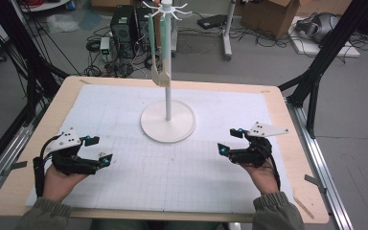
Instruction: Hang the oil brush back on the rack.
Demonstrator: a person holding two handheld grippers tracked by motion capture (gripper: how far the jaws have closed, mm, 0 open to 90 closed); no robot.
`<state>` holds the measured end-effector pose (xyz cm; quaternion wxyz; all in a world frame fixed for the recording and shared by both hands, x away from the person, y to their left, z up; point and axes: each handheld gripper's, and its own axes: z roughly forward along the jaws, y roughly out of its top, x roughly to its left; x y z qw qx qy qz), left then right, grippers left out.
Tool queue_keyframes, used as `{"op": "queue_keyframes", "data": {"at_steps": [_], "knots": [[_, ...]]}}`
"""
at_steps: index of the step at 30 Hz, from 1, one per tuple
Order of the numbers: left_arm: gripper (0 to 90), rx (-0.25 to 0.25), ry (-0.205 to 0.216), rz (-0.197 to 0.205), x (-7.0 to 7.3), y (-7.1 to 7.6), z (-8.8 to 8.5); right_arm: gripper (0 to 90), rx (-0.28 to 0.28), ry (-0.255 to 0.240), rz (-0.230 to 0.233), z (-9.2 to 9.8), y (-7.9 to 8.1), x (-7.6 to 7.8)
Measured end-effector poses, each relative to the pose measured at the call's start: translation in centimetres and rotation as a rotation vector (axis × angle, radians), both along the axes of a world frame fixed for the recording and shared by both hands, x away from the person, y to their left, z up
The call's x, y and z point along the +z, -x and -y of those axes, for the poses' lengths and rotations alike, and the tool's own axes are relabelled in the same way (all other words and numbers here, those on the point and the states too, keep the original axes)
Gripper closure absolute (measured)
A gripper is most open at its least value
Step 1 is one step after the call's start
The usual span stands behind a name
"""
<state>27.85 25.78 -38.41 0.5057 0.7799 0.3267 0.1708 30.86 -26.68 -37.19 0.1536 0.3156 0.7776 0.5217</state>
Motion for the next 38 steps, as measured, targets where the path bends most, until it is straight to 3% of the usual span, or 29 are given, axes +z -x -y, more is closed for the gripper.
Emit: {"op": "queue_keyframes", "data": {"at_steps": [21,38], "knots": [[15.7,0.015,-0.01,-0.021,-0.8,-0.1,-0.1,21.1,-0.055,-0.005,-0.03,2.0,1.9,-3.0],[13.7,0.039,-0.02,-0.033,-1.7,-0.3,-0.3,20.7,-0.059,0.012,-0.043,2.3,3.4,-4.7]]}}
